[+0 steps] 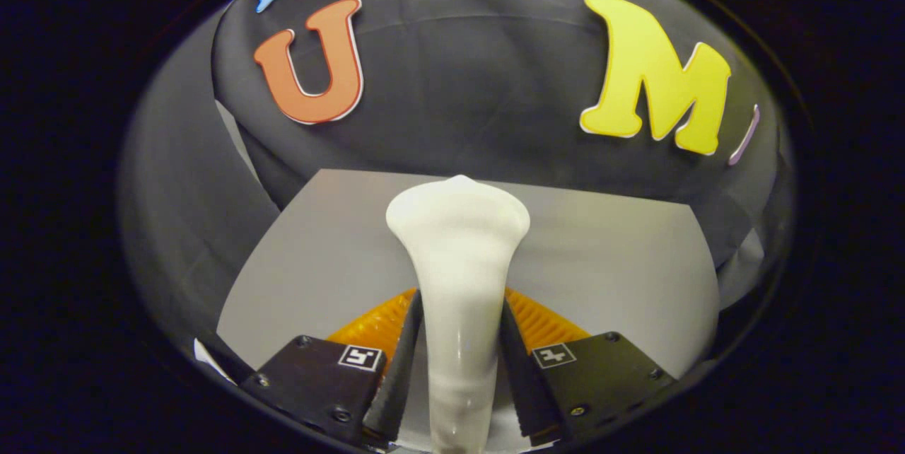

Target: Iron the clothes twice with a garment steamer, once on the left side and once on the right side.

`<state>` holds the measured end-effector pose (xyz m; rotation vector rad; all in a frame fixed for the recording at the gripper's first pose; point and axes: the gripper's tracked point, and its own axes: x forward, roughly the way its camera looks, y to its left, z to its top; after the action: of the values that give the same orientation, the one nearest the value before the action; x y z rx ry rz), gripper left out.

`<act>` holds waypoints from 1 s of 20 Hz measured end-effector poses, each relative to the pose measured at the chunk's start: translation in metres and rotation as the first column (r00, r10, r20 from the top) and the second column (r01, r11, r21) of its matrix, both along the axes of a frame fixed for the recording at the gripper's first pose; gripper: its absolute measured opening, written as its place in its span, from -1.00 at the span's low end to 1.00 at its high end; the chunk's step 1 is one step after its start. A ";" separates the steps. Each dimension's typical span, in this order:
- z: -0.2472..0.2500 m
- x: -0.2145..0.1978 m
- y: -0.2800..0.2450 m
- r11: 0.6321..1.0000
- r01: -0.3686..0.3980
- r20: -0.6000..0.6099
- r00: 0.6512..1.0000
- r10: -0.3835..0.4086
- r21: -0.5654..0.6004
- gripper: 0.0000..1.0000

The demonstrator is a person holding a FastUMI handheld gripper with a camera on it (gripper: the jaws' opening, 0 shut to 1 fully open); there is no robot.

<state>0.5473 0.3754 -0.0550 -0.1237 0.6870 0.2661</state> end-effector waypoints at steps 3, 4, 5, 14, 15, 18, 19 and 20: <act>-0.002 -0.002 -0.004 1.000 0.014 -0.003 1.000 -0.014 -0.018 0.17; -0.003 0.001 -0.002 1.000 0.009 -0.011 1.000 -0.009 -0.010 0.09; 0.001 0.000 -0.003 1.000 -0.007 -0.009 1.000 0.007 -0.004 0.01; 0.051 -0.038 -0.025 0.982 -0.063 0.084 0.995 0.049 0.178 -0.12; 0.060 -0.050 -0.030 0.979 -0.074 0.111 0.992 0.053 0.190 -0.12; 0.078 -0.091 -0.042 0.960 -0.106 0.155 0.986 0.067 0.261 -0.13; 0.081 -0.104 -0.046 0.951 -0.118 0.181 0.981 0.068 0.285 -0.13; 0.086 -0.117 -0.051 0.944 -0.132 0.205 0.976 0.071 0.302 -0.13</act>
<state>0.4301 0.3240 0.0310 0.1195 0.4396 0.4545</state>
